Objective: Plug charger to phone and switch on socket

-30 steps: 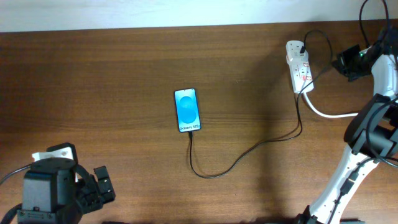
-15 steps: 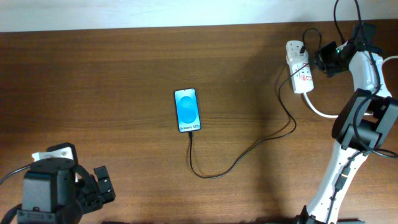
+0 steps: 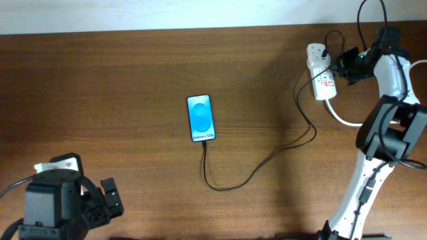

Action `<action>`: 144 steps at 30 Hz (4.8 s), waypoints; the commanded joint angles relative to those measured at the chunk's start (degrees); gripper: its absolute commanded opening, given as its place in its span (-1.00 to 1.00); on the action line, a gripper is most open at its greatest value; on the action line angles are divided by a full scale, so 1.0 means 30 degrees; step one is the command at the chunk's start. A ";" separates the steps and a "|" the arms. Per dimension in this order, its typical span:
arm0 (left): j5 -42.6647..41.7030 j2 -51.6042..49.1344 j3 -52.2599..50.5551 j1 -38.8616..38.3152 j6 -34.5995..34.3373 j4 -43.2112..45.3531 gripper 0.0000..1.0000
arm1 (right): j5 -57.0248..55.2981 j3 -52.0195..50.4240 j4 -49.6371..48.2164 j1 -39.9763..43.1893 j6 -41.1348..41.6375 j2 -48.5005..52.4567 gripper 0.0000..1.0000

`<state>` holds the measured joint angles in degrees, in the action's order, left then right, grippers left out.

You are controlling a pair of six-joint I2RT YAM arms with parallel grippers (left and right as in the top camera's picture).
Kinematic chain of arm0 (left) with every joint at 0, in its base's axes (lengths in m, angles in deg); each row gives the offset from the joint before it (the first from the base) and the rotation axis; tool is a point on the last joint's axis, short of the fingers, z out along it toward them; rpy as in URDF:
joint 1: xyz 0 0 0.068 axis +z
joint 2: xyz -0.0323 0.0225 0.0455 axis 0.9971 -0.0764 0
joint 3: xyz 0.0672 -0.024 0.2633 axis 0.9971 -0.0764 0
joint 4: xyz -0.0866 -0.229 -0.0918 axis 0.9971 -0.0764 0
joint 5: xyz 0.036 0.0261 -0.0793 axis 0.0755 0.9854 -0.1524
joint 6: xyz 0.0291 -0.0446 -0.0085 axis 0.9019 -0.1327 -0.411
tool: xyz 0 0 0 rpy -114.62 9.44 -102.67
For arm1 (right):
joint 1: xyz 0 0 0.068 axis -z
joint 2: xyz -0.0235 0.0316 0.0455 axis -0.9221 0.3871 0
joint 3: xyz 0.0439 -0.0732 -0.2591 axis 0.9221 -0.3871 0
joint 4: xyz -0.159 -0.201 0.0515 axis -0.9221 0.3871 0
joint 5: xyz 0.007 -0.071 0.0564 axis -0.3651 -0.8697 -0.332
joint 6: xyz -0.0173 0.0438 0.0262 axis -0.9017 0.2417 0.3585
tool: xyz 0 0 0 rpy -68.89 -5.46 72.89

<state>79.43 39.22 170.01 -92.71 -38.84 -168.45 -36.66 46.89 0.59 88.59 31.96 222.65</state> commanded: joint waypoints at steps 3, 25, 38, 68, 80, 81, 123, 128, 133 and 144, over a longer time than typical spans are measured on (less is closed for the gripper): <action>0.0291 -0.0015 -0.0022 -0.0007 0.0233 0.0000 0.99 | 0.0357 0.0284 -0.0022 -0.0372 0.0168 0.0342 -0.92; 0.0291 -0.0015 -0.0022 -0.0007 0.0233 0.0000 0.98 | -0.1727 0.0219 0.1268 -0.1749 -0.0073 0.0342 -0.91; 0.0284 -0.0015 -0.0022 -0.0007 0.0226 -0.0007 0.98 | -0.5034 0.0211 0.2229 -0.2528 -0.0495 0.0481 -0.91; 0.0284 -0.0015 -0.0022 -0.0007 0.0226 -0.0015 0.98 | -0.6047 0.1676 0.1632 -0.2047 -0.4218 -0.0036 -0.92; 0.0284 -0.0015 -0.0022 -0.0007 0.0226 -0.0007 0.98 | -0.6273 0.1639 0.1639 -0.2499 -0.5071 0.0073 -0.92; 0.0284 -0.0015 -0.0022 -0.0007 0.0226 -0.0007 0.98 | -0.6273 0.1596 0.1676 -0.2514 -0.5071 0.0080 -0.91; 0.0284 -0.0015 -0.0022 -0.0007 0.0226 -0.0015 0.98 | -0.8051 0.0102 0.1690 -0.3279 -0.5574 0.1596 -0.91; 0.0277 -0.0015 -0.0022 -0.0007 0.0226 -0.0022 0.98 | -0.8284 0.0262 0.1807 -0.3096 -0.5625 0.1428 -0.91; 0.0284 -0.0015 -0.0022 -0.0007 0.0233 -0.0015 0.98 | -0.9260 0.1020 0.2033 -0.3096 -0.6900 0.0510 -0.92; 0.0284 -0.0015 -0.0022 -0.0007 0.0226 -0.0007 0.98 | -0.9340 0.1654 0.1260 -0.3111 -0.6921 0.0226 -0.91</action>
<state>79.43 39.22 170.01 -92.71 -38.84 -168.47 -64.61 50.47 5.20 80.29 11.78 221.76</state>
